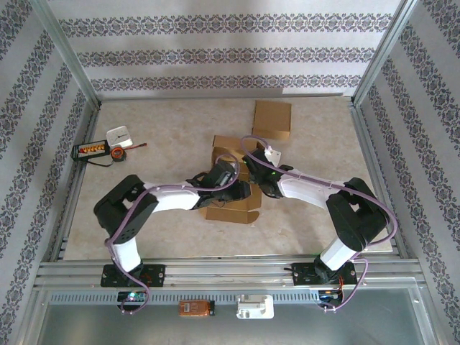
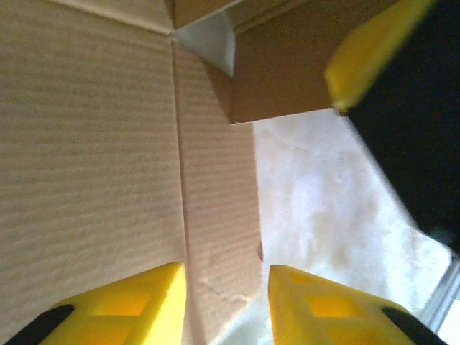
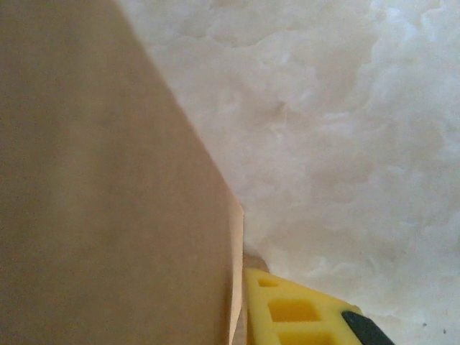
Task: Fold the paper box
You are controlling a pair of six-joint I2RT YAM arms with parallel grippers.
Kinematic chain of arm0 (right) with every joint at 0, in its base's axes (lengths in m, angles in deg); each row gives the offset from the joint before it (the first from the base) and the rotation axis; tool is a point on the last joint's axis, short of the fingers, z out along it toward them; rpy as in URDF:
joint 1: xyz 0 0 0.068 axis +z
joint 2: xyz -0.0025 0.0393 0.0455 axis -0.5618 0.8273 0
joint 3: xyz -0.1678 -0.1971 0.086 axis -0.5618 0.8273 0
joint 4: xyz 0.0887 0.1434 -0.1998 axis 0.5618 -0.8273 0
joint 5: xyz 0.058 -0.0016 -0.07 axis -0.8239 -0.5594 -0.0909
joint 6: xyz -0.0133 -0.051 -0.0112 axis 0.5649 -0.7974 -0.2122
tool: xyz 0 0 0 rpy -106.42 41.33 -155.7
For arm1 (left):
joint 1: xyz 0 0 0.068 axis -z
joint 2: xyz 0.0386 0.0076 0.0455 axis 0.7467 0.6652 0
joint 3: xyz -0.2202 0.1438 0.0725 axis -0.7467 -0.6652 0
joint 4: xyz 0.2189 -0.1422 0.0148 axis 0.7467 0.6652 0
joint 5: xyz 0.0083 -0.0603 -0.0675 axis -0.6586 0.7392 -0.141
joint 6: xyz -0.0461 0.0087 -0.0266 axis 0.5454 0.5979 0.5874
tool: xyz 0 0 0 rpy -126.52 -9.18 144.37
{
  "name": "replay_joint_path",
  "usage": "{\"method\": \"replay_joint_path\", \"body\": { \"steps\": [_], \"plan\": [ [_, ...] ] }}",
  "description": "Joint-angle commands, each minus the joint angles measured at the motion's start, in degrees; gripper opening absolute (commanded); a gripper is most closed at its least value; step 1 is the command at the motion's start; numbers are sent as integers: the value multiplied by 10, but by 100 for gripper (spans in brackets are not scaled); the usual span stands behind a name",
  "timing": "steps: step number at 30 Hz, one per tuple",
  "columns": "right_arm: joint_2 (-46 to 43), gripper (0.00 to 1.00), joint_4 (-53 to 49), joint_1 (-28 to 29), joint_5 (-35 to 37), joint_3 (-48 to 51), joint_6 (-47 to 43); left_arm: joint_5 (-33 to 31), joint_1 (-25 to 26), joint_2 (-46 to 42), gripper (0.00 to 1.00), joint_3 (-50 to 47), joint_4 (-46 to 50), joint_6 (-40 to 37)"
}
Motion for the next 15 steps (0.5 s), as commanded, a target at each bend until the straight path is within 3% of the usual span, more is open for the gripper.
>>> {"method": "replay_joint_path", "body": {
  "steps": [1, 5, 7, 11, 15],
  "plan": [
    [4, 16, -5, 3, 13, 8, -12, -40, -6, -75, 37, -30, 33, -4],
    [11, 15, -2, 4, 8, 5, -13, -124, -8, -178, 39, -58, 88, -13],
    [14, 13, 1, 4, 6, 5, -15, -145, -22, -228, 46, -49, 129, -18],
    [15, 13, 5, 5, 7, 4, -29, -124, -96, -280, 61, 5, 216, -35],
    [12, 13, 9, 5, 8, 5, -42, -72, -188, -274, 70, 40, 229, -50]
  ]
}}
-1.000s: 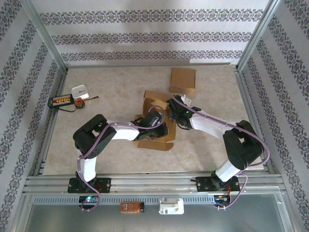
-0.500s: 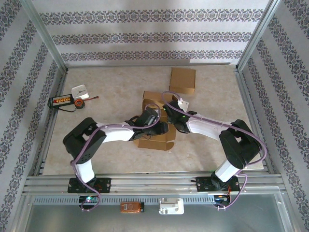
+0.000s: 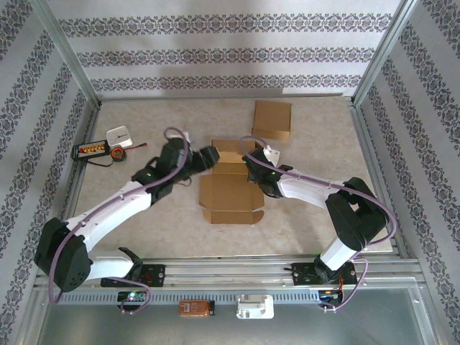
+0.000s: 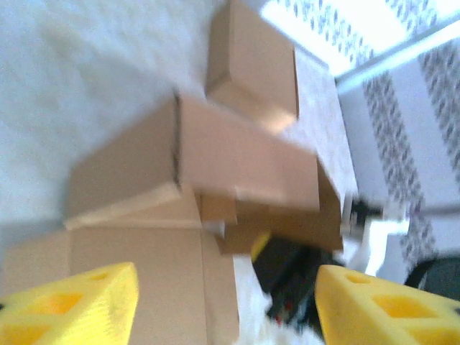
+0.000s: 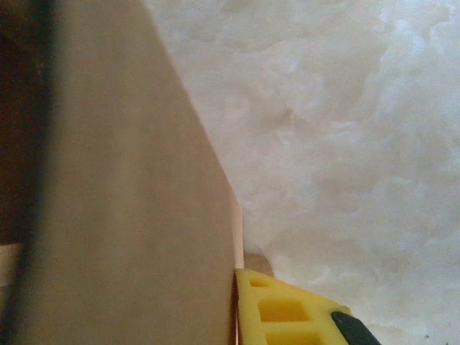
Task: Fold the paper box
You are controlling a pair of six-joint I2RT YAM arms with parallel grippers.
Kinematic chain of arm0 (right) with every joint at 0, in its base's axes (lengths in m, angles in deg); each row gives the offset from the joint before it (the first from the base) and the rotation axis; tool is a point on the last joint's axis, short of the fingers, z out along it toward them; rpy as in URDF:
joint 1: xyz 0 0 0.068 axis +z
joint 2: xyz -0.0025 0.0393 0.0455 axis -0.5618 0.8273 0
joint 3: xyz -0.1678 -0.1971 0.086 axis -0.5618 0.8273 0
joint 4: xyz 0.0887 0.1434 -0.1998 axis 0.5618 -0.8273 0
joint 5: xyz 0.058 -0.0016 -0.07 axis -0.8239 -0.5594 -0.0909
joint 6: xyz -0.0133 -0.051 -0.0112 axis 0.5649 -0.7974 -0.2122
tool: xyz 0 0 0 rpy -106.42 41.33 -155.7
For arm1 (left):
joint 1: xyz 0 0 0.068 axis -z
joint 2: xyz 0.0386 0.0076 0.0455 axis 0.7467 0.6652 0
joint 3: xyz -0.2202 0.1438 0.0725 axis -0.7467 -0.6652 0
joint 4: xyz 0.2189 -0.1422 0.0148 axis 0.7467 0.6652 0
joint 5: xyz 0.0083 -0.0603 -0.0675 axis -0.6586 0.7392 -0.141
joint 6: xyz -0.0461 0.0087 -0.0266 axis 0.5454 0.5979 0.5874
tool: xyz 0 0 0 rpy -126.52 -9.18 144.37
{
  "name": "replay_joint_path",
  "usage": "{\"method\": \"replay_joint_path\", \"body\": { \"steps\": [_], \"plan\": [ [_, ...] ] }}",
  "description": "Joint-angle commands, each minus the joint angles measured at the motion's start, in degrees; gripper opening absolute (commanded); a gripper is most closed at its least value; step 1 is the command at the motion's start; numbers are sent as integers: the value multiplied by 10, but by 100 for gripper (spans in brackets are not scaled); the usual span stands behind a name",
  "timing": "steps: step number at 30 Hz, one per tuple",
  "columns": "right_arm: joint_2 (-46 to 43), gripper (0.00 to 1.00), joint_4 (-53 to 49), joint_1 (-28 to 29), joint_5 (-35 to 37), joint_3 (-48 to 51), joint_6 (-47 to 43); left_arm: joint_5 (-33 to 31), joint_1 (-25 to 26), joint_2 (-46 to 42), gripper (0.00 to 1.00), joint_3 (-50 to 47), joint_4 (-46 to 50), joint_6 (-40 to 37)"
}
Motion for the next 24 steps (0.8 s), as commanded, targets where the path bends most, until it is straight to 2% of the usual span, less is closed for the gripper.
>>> {"method": "replay_joint_path", "body": {
  "steps": [1, 5, 9, 15, 24],
  "plan": [
    [9, 13, 2, 6, 5, 6, -23, 49, -65, 13, 73, 30, 49, -27],
    [6, 13, 16, 6, -4, 5, -46, 190, -110, 89, 81, 87, 53, -46],
    [6, 12, 21, 10, -9, -3, -69, 248, -111, 135, 85, 91, 11, -39],
    [11, 12, 21, 31, -12, -22, -71, 230, -112, 130, 77, 40, -5, -20],
    [64, 13, 27, 75, -35, -72, -18, 148, -112, 30, 72, -83, -10, 23]
  ]
}}
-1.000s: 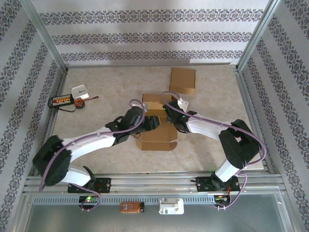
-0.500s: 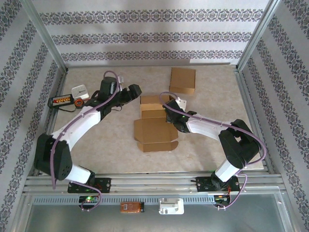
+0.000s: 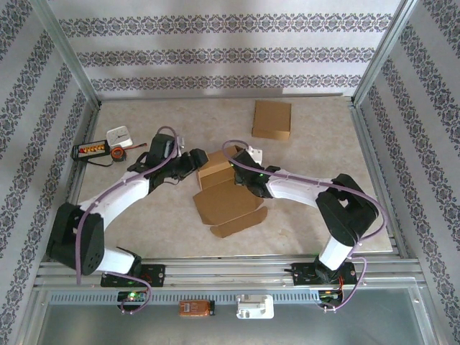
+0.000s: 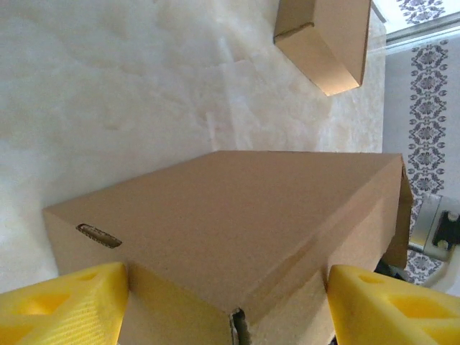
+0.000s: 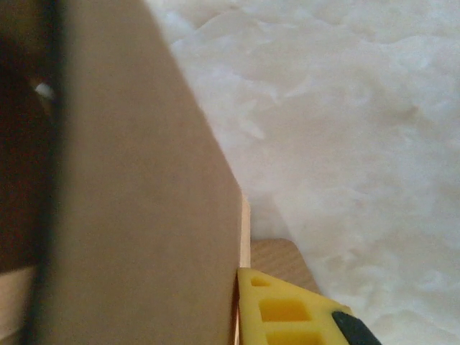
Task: Fold the paper box
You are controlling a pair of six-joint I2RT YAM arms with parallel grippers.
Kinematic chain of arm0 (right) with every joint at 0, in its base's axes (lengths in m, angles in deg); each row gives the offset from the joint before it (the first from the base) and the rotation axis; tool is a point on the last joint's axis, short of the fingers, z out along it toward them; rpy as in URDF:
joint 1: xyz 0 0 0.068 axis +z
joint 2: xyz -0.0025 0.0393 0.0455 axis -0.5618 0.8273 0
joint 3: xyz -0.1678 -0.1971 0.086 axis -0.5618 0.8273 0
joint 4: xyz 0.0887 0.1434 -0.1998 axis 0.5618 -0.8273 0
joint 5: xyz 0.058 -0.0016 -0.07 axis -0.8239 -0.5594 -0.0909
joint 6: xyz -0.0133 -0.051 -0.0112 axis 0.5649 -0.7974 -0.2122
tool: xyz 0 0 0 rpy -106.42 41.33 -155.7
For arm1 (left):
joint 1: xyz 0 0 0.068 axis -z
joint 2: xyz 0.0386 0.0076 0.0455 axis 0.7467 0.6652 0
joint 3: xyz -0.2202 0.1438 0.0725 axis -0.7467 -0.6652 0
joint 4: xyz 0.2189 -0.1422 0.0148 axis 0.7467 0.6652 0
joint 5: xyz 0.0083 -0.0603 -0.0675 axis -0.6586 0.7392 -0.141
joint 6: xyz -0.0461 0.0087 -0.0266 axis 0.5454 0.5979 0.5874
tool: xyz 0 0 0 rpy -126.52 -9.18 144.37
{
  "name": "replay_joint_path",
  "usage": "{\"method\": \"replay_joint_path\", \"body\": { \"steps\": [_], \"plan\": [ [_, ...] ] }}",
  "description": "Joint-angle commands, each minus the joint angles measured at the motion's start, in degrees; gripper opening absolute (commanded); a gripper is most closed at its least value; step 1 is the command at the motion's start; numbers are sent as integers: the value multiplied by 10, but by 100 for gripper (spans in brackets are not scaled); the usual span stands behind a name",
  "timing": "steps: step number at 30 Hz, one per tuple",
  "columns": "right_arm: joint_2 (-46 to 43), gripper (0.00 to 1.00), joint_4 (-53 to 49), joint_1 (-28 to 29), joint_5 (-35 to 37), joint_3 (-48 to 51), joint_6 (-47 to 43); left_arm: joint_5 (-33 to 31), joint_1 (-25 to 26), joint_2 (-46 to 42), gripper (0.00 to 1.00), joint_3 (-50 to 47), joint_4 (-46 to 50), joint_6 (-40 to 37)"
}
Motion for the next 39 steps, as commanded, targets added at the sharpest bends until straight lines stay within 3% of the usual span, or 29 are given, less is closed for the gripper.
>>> {"method": "replay_joint_path", "body": {
  "steps": [1, 13, 18, 21, 26, 29, 34, 39],
  "plan": [
    [23, 13, 2, 22, -13, -30, 41, -53, -3, -39, 72, -40, -11, 24],
    [52, 22, -2, 91, -9, -59, 149, -46, -14, -20, 71, -44, -38, 34],
    [72, 27, 66, 101, -93, -50, 126, -41, -26, -4, 71, -35, -45, 32],
    [55, 32, 78, 101, -105, -42, 87, -37, -41, 1, 71, -28, -41, 23],
    [-7, 59, 63, 99, -116, -15, -34, -33, -58, 4, 71, -23, -31, 11],
    [-54, 67, 48, 98, -130, 2, -103, -32, -63, 6, 71, -22, -29, 9],
    [-142, 70, 44, 96, -133, 32, -195, -28, -66, 8, 71, -20, -31, 7],
    [-228, 74, 80, 86, -26, 77, -304, -21, -65, 12, 71, -14, -34, 7]
  ]
}}
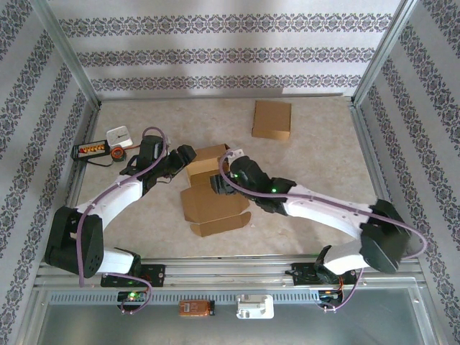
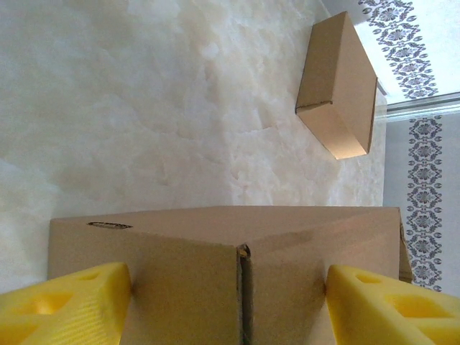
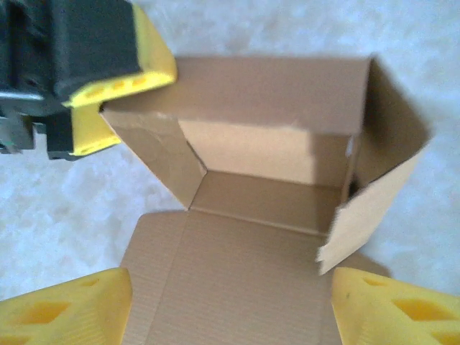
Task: Fold the paper box
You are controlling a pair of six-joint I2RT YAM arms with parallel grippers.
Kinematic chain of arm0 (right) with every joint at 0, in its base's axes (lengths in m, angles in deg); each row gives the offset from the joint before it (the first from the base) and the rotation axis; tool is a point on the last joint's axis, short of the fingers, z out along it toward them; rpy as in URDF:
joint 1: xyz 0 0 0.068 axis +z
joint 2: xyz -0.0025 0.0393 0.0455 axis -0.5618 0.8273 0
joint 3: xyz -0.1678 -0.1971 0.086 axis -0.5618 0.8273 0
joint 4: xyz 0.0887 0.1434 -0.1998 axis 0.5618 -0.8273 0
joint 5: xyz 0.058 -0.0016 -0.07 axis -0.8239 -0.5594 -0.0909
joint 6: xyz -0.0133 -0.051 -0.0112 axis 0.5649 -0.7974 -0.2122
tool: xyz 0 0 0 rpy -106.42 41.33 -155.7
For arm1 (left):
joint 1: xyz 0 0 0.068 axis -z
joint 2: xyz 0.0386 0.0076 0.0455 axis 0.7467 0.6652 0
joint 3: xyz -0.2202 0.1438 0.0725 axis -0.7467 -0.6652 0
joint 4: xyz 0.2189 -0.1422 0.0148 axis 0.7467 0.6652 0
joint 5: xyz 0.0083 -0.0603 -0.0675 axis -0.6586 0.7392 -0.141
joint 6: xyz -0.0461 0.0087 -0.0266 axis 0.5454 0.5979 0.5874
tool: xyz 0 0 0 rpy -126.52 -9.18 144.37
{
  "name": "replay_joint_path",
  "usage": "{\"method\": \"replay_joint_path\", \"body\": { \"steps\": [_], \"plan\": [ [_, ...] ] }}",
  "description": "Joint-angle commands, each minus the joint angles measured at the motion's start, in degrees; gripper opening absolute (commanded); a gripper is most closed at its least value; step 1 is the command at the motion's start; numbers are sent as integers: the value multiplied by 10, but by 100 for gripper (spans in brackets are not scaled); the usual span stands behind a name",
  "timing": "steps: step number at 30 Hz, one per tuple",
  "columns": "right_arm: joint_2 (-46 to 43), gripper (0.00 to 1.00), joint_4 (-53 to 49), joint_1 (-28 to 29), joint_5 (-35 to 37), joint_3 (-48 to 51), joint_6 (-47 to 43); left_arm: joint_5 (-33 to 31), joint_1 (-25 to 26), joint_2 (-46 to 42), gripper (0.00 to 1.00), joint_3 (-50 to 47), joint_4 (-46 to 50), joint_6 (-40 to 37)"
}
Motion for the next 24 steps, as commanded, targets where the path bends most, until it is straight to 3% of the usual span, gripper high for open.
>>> {"method": "replay_joint_path", "body": {
  "steps": [1, 3, 6, 8, 11, 14, 18, 24],
  "plan": [
    [-45, 73, 42, -17, 90, 47, -121, 3, -9, 13, 71, 13, 17, -10],
    [-53, 69, 79, -56, 80, 71, -136, 5, -9, 14, 71, 11, 13, -5],
    [-38, 64, 104, -138, -2, 82, -96, 13, -8, 20, 71, 10, 7, 0],
    [-9, 65, 128, -177, -70, 84, -114, 13, -8, 20, 71, 11, 14, -5],
    [36, 77, 128, -188, -83, 66, -165, 10, -8, 13, 71, 9, 18, -5],
    [71, 79, 117, -190, -128, 44, -227, 10, -8, 8, 71, 10, 25, -7],
    [116, 77, 116, -195, -189, 25, -305, 7, -8, 6, 71, 13, 28, -10],
    [171, 71, 107, -205, -260, -27, -347, 10, -8, 12, 71, 20, 36, -22]
  ]
}}
